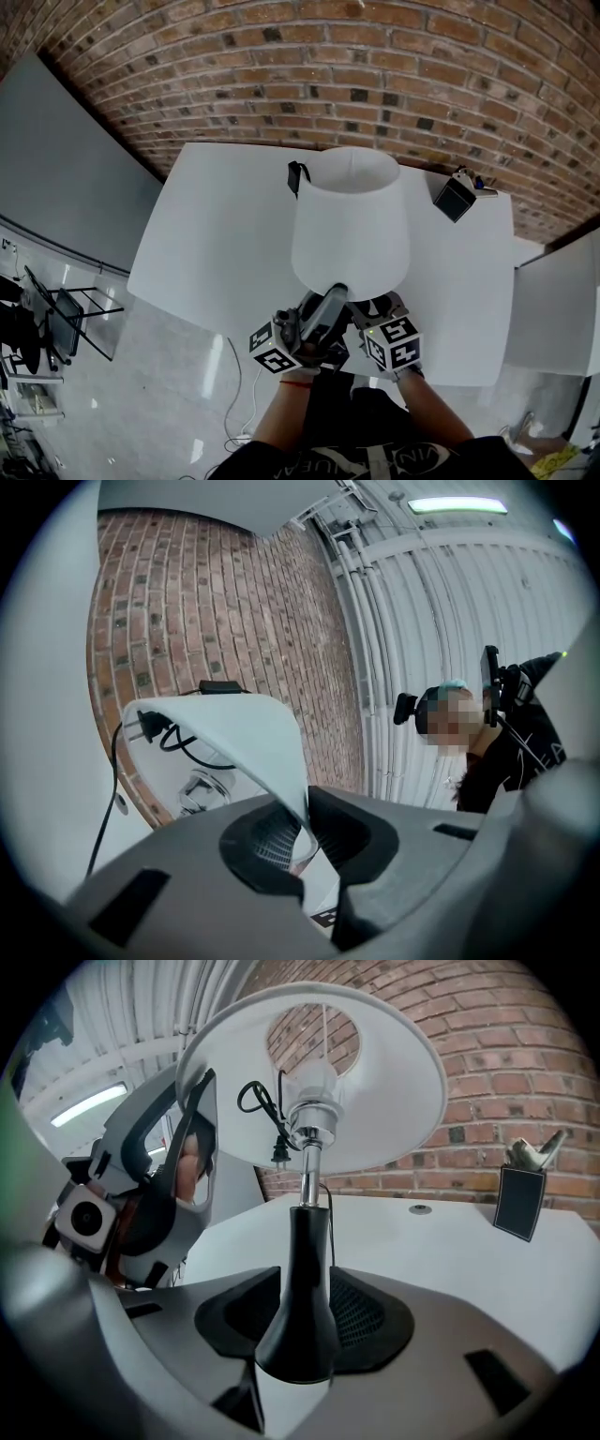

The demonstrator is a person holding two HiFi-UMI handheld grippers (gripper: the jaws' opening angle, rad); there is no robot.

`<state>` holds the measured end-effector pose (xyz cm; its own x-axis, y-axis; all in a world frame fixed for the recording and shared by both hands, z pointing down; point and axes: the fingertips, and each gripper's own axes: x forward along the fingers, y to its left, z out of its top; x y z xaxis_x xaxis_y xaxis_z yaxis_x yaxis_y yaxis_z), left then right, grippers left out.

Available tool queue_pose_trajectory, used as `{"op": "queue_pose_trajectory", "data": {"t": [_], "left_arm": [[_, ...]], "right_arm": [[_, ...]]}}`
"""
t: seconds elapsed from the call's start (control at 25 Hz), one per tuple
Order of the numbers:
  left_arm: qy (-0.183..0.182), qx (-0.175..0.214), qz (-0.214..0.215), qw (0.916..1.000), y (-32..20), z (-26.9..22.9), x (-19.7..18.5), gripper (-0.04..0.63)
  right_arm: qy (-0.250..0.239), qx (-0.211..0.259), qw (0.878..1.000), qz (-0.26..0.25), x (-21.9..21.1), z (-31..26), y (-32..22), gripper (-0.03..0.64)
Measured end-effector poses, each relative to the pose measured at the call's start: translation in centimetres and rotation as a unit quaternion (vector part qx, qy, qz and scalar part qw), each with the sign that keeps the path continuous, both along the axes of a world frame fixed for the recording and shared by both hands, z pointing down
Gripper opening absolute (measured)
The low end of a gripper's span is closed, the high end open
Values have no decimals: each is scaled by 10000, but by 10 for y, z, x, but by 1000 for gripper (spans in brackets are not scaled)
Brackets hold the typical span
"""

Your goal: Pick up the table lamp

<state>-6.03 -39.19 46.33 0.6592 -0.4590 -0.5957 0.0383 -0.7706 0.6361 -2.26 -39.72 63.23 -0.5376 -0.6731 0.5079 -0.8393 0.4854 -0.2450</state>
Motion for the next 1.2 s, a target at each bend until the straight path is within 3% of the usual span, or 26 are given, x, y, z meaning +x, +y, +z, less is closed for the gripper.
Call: {"op": "queue_pose_trajectory", "data": {"t": [0.56,1.2], "left_arm": [[63,-24,241,9997,-38,-1,-2,28],[136,-73,212,9997,-51,0,-10,28]], "right_arm": [[-81,-440,9990,87,-10,14,-29,143],[64,-419,9991,-96,-12,15,-36,152]]}}
